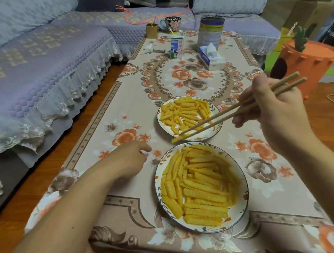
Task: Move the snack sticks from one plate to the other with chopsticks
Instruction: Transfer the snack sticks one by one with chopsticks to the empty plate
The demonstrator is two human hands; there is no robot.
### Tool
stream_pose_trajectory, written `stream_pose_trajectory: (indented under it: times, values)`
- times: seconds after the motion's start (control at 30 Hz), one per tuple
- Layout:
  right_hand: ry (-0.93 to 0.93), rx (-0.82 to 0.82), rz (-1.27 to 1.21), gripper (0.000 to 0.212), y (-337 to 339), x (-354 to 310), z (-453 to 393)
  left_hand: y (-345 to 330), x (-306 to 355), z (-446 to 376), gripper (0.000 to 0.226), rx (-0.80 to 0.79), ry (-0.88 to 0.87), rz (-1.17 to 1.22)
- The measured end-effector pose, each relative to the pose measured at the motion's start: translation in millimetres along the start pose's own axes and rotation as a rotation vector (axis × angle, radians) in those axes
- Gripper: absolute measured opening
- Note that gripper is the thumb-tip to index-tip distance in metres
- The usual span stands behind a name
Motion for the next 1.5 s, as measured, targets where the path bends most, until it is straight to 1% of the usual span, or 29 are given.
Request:
stream_pose_trajectory:
  times: [0.17,0.27,0.33,0.43,0.5,0.63,0.8,0.93,1.0,1.07,1.13,1.23,1.33,1.4,1.5]
  values:
    - [0.023,-0.219,0.083,0.046,-38.6,-0.7,22.5,-0.6,-1.9,2.6,0.041,0.009,0.002,0.015]
    - [0.013,-0.246,0.120,0.043,-42.5,4.8,19.4,0.1,-2.1,4.1,0.040,0.013,-0.001,0.036]
    - [0.018,-0.195,0.119,0.039,-30.1,3.2,12.9,0.0,-2.1,4.7,0.041,0.011,-0.010,0.038]
    - [0.018,-0.045,0.117,0.038,-2.6,3.3,-0.3,-0.9,-2.7,3.6,0.042,0.011,-0.023,0.033]
    - [-0.007,0.026,0.129,0.037,7.0,12.5,-7.1,-1.5,-2.9,2.0,0.042,0.017,-0.025,0.030]
    - [-0.106,0.045,0.157,0.037,3.6,42.1,-16.2,-2.9,-2.4,0.0,0.045,0.009,-0.020,0.018]
    - [-0.124,0.047,0.186,0.039,-6.6,56.4,-24.2,-3.0,-2.5,-1.1,0.043,0.004,-0.016,0.025]
    - [-0.112,0.093,0.190,0.041,-3.7,50.3,-24.2,-3.3,-3.8,-0.3,0.042,0.002,-0.012,0.033]
    - [-0.087,0.105,0.137,0.042,0.5,36.6,-20.0,-3.4,-4.2,-0.2,0.042,0.002,-0.012,0.036]
    - [-0.070,0.040,0.049,0.043,-1.0,20.8,-11.6,-3.4,-4.5,-0.7,0.042,0.001,-0.012,0.037]
    - [-0.048,-0.071,0.021,0.043,-10.7,5.5,2.5,-3.1,-4.7,-1.4,0.042,0.002,-0.009,0.043]
    - [-0.018,-0.212,0.085,0.042,-33.1,-2.7,22.5,-2.6,-4.2,-1.8,0.042,0.011,-0.004,0.045]
    - [0.010,-0.318,0.150,0.045,-50.2,0.2,30.1,-3.5,-2.0,-1.2,0.042,0.011,-0.006,0.033]
    - [0.024,-0.339,0.181,0.045,-49.6,-0.7,28.2,-2.9,-1.3,-0.7,0.041,0.015,-0.010,0.033]
    - [0.045,-0.246,0.137,0.038,-29.2,-5.9,17.3,-2.1,-2.6,0.2,0.042,0.013,-0.011,0.032]
Point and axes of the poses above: each hand's wrist, its own z-axis away from the middle knuckle, its own y-axis out of the back of the hand, x = y × z, the point moved 8 cm from there along -z, towards the middle knuckle, and after that the axes turned 8 degrees about -y, right-handed, at the moved point
